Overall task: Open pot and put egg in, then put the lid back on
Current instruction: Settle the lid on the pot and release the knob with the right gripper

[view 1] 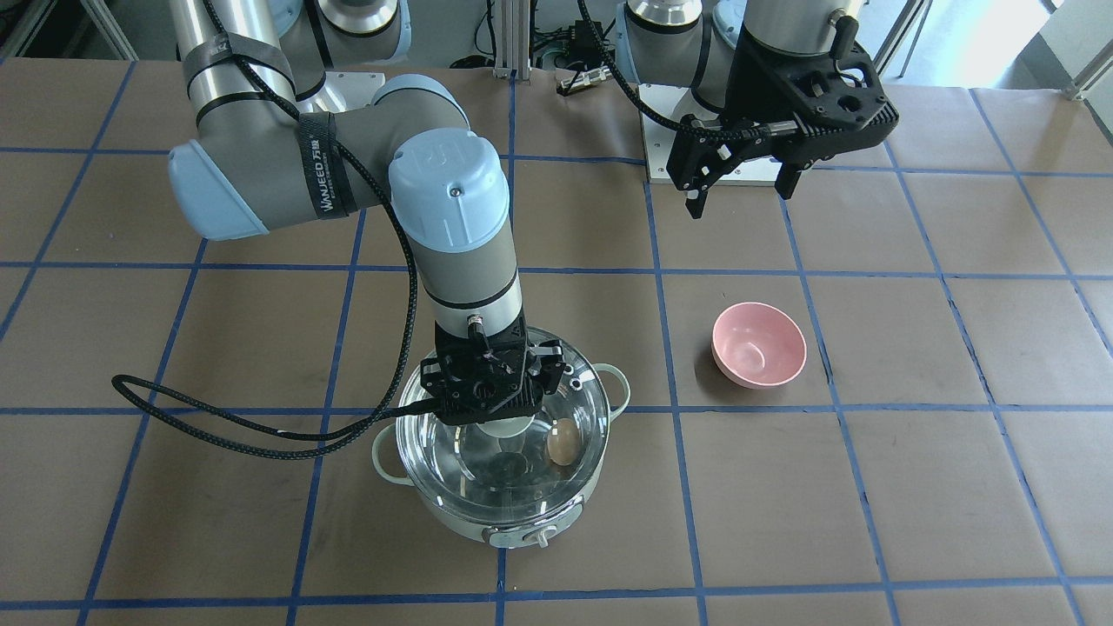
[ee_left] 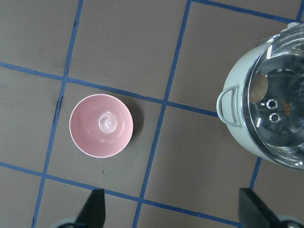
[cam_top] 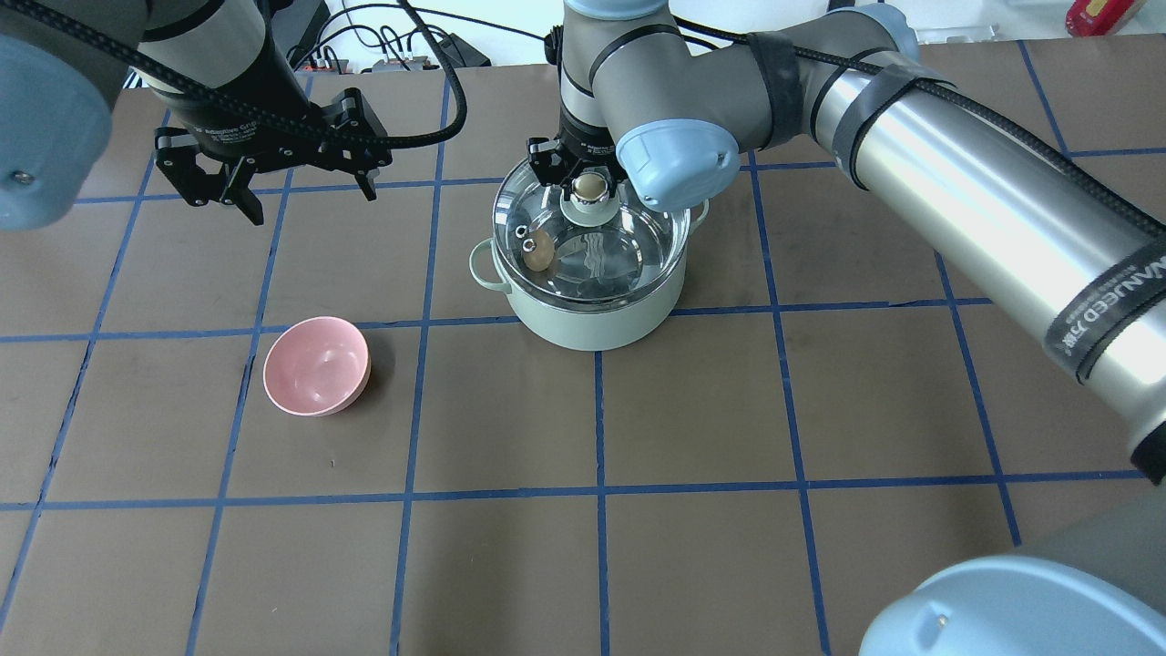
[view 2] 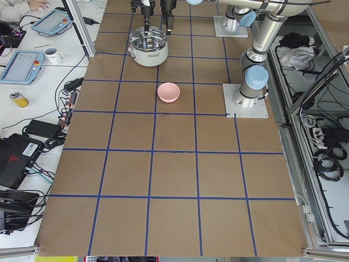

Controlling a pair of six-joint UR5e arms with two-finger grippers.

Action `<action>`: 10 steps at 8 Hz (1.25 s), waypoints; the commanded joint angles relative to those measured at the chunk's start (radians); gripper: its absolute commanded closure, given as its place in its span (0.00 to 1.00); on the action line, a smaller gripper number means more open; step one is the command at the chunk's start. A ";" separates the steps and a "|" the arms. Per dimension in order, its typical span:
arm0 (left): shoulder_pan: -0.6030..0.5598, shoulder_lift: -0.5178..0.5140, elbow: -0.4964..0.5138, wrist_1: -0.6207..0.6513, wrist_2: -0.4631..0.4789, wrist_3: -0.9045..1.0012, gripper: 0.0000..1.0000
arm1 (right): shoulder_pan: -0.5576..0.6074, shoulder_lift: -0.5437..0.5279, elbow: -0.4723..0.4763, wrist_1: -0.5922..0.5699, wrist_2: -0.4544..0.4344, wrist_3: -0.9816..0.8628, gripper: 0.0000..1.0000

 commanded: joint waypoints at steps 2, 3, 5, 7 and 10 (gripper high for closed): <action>0.000 0.000 -0.001 0.000 -0.001 0.000 0.00 | 0.000 0.002 0.003 -0.001 0.001 -0.003 1.00; 0.000 0.000 -0.001 -0.003 -0.001 0.000 0.00 | 0.000 0.003 0.003 -0.001 0.001 -0.003 1.00; 0.000 -0.002 -0.001 0.002 -0.001 0.000 0.00 | 0.000 0.000 0.004 0.001 0.010 0.006 1.00; 0.002 -0.003 -0.001 0.005 -0.001 0.000 0.00 | 0.000 -0.006 0.003 0.006 0.013 0.009 1.00; 0.002 -0.006 -0.001 0.006 -0.001 0.000 0.00 | 0.000 -0.001 0.004 0.018 0.015 0.008 1.00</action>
